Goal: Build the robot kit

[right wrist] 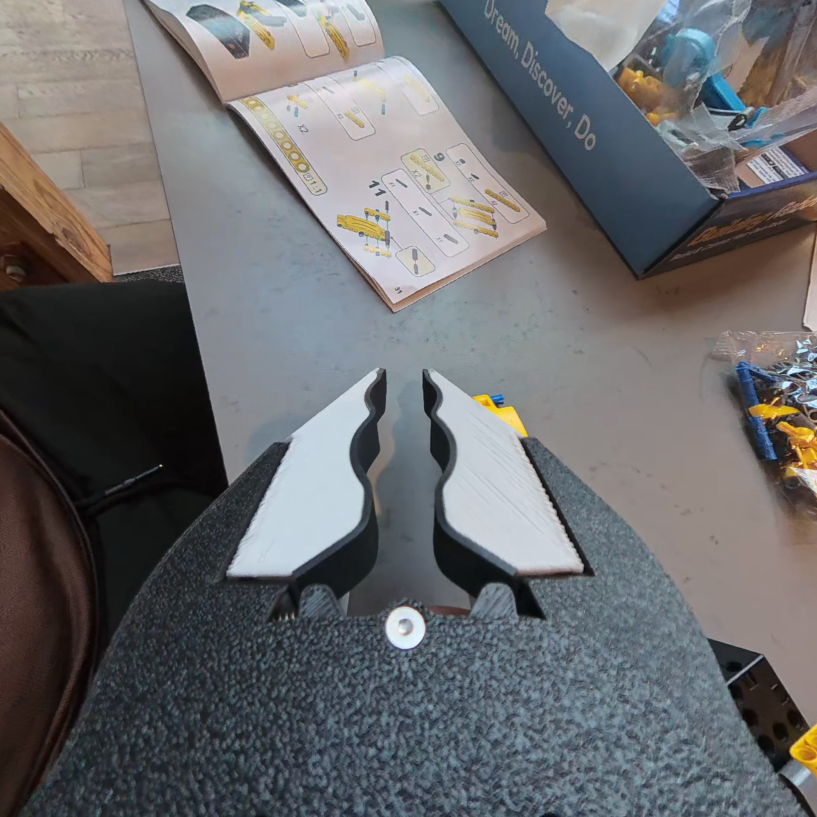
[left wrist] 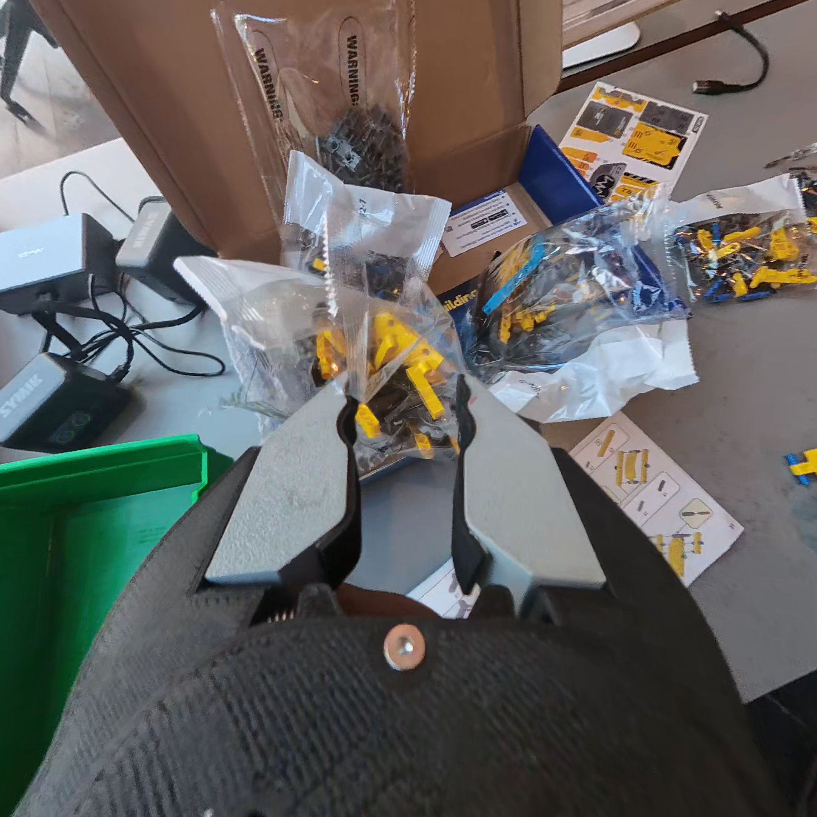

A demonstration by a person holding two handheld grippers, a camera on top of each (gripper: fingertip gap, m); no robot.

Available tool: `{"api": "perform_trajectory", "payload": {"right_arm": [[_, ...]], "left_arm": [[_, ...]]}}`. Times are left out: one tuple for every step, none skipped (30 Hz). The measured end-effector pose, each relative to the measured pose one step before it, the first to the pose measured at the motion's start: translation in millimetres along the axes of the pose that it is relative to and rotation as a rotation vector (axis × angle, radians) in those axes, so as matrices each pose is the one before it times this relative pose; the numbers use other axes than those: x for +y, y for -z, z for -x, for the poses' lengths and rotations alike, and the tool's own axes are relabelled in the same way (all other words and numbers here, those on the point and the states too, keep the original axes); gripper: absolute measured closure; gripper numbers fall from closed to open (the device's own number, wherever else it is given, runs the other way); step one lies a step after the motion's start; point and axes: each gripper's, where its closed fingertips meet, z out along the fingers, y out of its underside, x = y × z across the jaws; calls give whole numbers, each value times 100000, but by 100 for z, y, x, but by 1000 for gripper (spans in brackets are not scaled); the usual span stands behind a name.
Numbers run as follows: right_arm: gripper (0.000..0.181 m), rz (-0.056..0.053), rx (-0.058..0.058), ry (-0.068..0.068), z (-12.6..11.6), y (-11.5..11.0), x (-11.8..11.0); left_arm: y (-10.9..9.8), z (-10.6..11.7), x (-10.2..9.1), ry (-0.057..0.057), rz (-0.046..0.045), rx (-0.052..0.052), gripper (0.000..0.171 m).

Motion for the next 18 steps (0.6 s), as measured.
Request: {"api": "perform_trajectory", "payload": {"right_arm": [[165, -51, -258, 176, 41, 9, -1], [165, -37, -292, 219, 61, 5, -6], [165, 18, -304, 268, 56, -5, 5], [165, 134, -274, 236, 59, -7, 13], [165, 335, -274, 157, 50, -35, 37], [165, 470, -272, 30, 30, -49, 56], [165, 422, -255, -74, 15, -41, 48], [165, 194, -164, -78, 14, -28, 23], [165, -99, 1, -2, -6, 9, -13], [165, -236, 95, 91, 8, 30, -27], [165, -186, 84, 120, -1, 19, -31], [165, -61, 59, 42, -3, 11, 1], [165, -3, 0, -75, -8, -5, -2], [165, 7, -32, -133, -10, 4, -5], [165, 72, -48, -167, -7, -11, 15], [165, 147, -62, -169, -9, -13, 21], [165, 213, -46, -185, -18, -23, 20], [165, 283, -25, -187, -11, -27, 34]], "left_arm": [[49, 284, 279, 164, 888, -1522, 127], [-21, 259, 361, 264, 756, -1145, 125], [-97, 167, 382, 585, 271, -516, 125], [-195, 138, 432, 769, 297, -346, 124], [-222, 309, 444, 868, 369, -1297, 122], [-183, 455, 458, 951, 557, -2076, 122], [-53, 436, 287, 611, -424, -1918, 125], [103, 313, 92, 352, -1418, -1147, 129], [208, 201, 61, 379, -1357, -481, 130], [312, 160, 154, 467, -571, -243, 130], [363, 114, 258, 338, -53, -125, 128], [385, 83, 158, 411, -1091, -327, 127], [362, -18, 109, 292, -1837, -134, 127], [308, -95, 166, -7, -1588, 24, 127], [241, -53, 191, 61, -1315, -248, 126], [181, -114, 243, -74, -967, 193, 126], [165, -124, 278, -65, -708, 448, 125], [210, 9, 274, -134, -737, -62, 124]]}}
